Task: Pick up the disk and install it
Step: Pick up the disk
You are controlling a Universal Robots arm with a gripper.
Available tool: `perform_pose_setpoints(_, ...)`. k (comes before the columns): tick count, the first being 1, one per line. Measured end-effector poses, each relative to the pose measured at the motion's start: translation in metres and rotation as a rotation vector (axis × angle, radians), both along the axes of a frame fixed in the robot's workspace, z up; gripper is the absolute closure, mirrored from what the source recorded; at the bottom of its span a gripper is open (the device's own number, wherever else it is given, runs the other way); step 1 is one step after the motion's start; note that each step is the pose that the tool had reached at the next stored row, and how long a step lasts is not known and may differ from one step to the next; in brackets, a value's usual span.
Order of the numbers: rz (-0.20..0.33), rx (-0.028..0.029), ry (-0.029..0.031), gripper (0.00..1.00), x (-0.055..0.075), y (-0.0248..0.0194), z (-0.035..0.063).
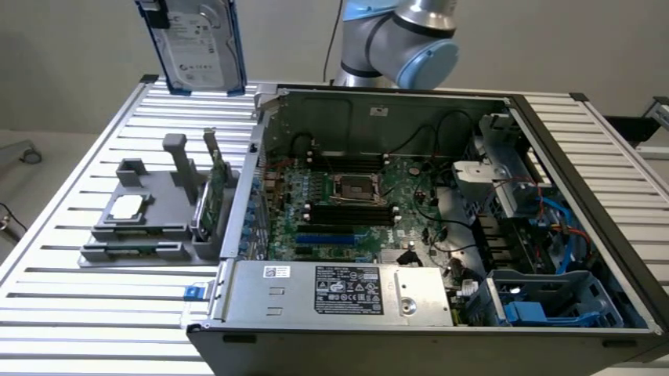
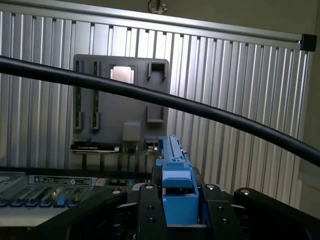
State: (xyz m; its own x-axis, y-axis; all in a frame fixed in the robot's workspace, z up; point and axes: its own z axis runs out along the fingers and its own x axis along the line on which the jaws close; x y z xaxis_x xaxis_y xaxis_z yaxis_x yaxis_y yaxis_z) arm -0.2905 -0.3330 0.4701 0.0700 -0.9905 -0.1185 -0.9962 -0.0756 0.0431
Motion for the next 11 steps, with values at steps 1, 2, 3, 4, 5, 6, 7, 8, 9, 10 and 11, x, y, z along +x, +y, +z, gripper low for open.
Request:
perform_pose_setpoints(1, 0.0, 0.0017, 0.0003, 0.67, 0.004, -0.0006, 0.001)
perform_pose_setpoints(2, 0.0, 0.0034, 0.0006, 0.67, 0.008, -0.0013, 0.0019)
perform_pose_setpoints(3, 0.0, 0.0048, 0.0009, 0.67, 0.013, -0.002, 0.0028)
perform_pose_setpoints(4, 0.0, 0.0061, 0.0012, 0.67, 0.017, -0.0028, 0.0038)
perform_pose_setpoints(5, 0.0, 0.0072, 0.0015, 0.67, 0.021, -0.0036, 0.0047)
perform_pose_setpoints(6, 0.0, 0.0084, 0.0017, 0.67, 0.025, -0.0043, 0.0056)
perform_pose_setpoints(7, 0.0, 0.0093, 0.002, 0.67, 0.03, -0.0051, 0.0064)
perform_pose_setpoints(8, 0.0, 0.0102, 0.0023, 0.67, 0.034, -0.0059, 0.0071)
perform_pose_setpoints(9, 0.0, 0.0111, 0.0024, 0.67, 0.038, -0.0067, 0.0078)
perform_pose_setpoints(10, 0.0, 0.0118, 0.0028, 0.67, 0.042, -0.0075, 0.0085)
perform_pose_setpoints(11, 0.0, 0.0125, 0.0032, 0.67, 0.046, -0.0083, 0.0092)
